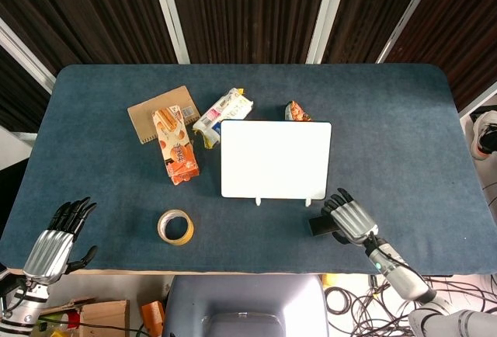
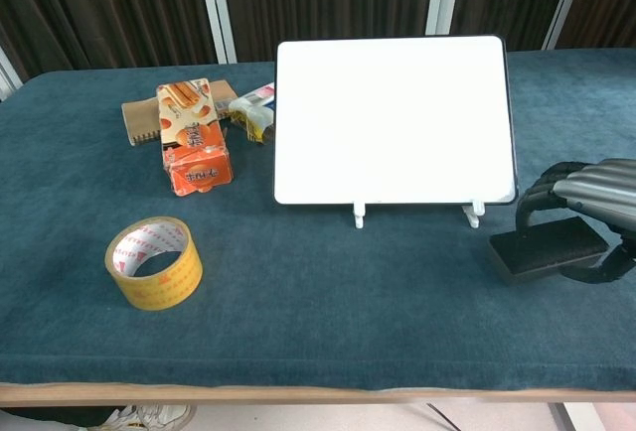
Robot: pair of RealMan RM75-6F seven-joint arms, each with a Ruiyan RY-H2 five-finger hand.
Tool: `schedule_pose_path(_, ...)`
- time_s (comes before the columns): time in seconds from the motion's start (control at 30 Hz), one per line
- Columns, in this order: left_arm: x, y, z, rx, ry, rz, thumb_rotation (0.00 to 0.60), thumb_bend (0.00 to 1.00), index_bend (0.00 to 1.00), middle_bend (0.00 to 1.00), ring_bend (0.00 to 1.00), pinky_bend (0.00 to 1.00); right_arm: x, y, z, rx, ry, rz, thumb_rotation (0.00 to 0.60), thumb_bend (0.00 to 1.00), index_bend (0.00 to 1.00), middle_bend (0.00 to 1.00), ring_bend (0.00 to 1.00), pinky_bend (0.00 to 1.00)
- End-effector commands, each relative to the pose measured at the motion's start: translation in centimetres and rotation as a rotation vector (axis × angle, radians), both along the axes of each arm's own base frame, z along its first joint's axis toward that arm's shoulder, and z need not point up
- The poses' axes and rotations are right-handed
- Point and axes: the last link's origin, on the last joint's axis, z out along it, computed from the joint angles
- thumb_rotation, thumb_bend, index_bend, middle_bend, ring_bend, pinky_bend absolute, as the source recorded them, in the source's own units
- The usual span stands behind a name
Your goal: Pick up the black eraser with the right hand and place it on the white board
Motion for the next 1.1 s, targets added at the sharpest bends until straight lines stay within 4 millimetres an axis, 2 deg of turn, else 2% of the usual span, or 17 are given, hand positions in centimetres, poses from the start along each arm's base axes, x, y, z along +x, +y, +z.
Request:
schedule_pose_path(0.03,0.0,0.0,0.0,-0.002,0.001,0.001,0.600,0.35,0.00,0.00,0.00,0.05,0.2,0.0,0.0,-0.004,0.004,0.008,0.600,0.25,0.39,0.24,0.14,0.10)
schedule_pose_path(0.2,0.0,0.0,0.1,0.002,-0.002,-0.004,0.600,0.35,0.00,0.00,0.00,0.05,0.5,0.0,0.0,-0.023,0.008,0.026,0.600,0.25,0.46,0.25,0.16,0.13)
schedule_pose_path(0.47,-0.1,0.0,0.1,-0.002,0.000,0.003,0.600,0.35,0.00,0.00,0.00,0.05,0.4,0.1,-0.3,-0.041,0.002,0.038,0.600,0.25,0.66,0.39,0.25,0.24)
schedule_pose_path(0.8,-0.2,0.0,0.1,-0.007,0.006,0.004,0.600,0.35,0.00,0.00,0.00,0.05,0.3,0.2,-0.5,-0.060,-0.018,0.054,0.600,0.25,0.79,0.49,0.34,0.32)
schedule_pose_path(0.93,-0.2,0.0,0.2,-0.001,0.004,0.006,0.600,0.35,0.00,0.00,0.00,0.05,1.4,0.2,0.0,-0.119,-0.045,0.159,0.600,0.25,0.79,0.49,0.35,0.33)
schedule_pose_path(1.1,-0.1,0.0,0.3,-0.001,-0.005,0.003,0.600,0.35,0.00,0.00,0.00,0.05,4.3,-0.2,0.6,-0.215,-0.106,0.313,0.600,0.25,0.78,0.50,0.36,0.33)
